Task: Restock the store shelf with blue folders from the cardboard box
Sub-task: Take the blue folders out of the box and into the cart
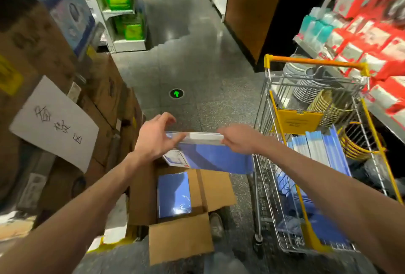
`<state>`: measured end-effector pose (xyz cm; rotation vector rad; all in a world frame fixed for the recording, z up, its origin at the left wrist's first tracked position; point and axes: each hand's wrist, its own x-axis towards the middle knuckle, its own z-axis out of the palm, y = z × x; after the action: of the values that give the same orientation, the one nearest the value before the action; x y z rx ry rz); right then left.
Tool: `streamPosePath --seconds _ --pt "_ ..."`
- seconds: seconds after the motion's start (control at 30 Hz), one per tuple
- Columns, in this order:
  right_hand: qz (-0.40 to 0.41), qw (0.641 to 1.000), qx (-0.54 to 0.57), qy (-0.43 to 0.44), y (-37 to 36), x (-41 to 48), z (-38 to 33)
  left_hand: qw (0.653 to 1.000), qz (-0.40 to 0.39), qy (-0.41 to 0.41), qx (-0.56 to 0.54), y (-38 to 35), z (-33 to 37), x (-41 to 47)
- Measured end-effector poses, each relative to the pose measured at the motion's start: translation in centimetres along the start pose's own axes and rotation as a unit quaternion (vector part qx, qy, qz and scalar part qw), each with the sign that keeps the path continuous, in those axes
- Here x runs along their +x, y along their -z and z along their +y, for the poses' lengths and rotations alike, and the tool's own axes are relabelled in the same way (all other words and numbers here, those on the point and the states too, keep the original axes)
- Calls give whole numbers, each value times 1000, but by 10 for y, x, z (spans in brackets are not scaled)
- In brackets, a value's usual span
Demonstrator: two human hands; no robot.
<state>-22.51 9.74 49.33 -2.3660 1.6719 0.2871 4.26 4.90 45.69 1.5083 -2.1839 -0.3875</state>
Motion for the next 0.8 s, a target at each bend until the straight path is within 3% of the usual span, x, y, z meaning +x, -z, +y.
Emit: streamPosePath --seconds 0.1,0.27,0.4,0.53,0.63,0.73,0.8 --pt "20 999 29 -11 15 -58 9 985 -98 -133 43 6 24 3" --pt "68 995 48 -53 29 -149 33 955 -212 -203 43 10 99 14" --pt "71 987 55 -132 30 -232 67 928 -209 -288 108 -1 186 19" --pt "141 961 19 -236 16 -281 99 910 -160 -346 165 -14 257 17" --pt "247 885 32 -393 -11 -326 128 891 -134 -398 171 -39 326 10" --pt "349 759 192 -516 -36 -359 150 889 -140 -407 159 -67 378 7" --pt "344 673 332 -564 -56 -378 167 886 -143 -408 168 -91 410 7"
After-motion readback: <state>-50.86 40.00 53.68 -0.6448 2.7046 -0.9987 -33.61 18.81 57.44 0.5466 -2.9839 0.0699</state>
